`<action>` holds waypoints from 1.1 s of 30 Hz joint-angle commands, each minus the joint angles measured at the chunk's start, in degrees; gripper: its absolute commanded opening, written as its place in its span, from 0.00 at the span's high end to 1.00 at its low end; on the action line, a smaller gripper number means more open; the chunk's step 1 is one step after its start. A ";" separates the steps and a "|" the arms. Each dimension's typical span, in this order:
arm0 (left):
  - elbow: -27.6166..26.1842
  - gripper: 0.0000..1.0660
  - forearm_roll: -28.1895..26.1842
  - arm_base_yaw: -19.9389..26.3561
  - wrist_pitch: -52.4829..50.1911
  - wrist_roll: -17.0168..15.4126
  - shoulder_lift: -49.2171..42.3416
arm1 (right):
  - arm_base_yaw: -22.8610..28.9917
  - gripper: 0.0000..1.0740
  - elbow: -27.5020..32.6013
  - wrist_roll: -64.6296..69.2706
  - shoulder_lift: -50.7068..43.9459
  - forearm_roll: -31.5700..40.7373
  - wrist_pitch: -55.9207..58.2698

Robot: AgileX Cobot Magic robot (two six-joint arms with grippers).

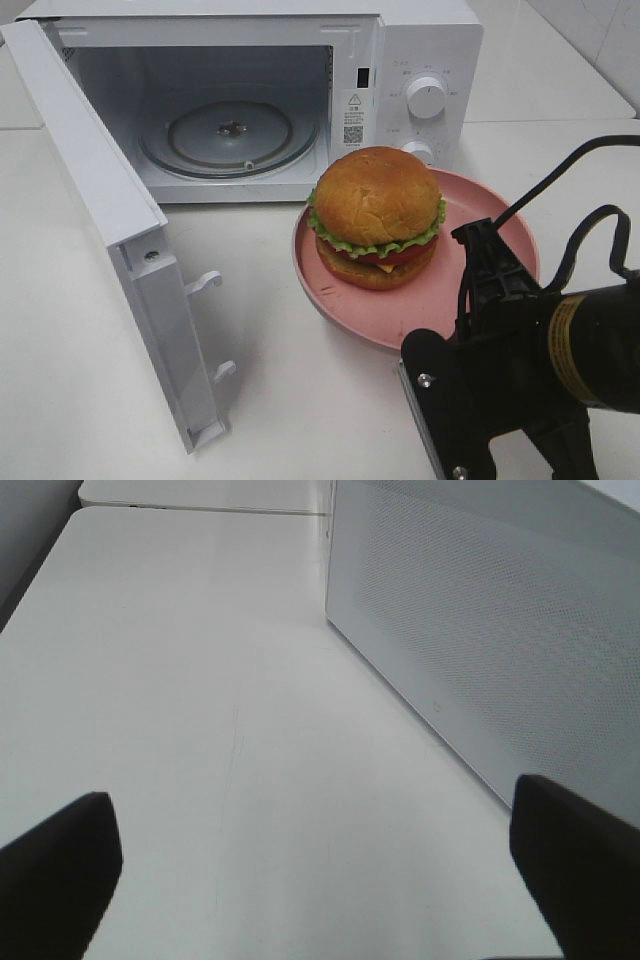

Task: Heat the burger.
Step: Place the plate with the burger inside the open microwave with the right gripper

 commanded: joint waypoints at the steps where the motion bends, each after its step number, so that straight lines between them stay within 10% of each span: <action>1: 0.00 0.08 -0.06 0.17 -0.86 0.00 -0.92 | -3.78 0.97 -0.29 -6.25 -0.63 -1.09 -5.21; 10: 0.00 0.08 -0.06 0.17 -0.86 0.00 -0.92 | -10.89 0.97 -2.29 -27.10 -0.63 9.74 -11.23; 23: 0.00 0.08 -0.06 0.17 -0.86 0.00 -0.92 | -19.19 0.97 -6.99 -69.56 -0.63 44.63 -9.22; 33: 0.00 0.08 -0.06 0.17 -0.86 0.00 -0.92 | -20.51 0.97 -9.63 -80.67 -0.63 50.94 -5.84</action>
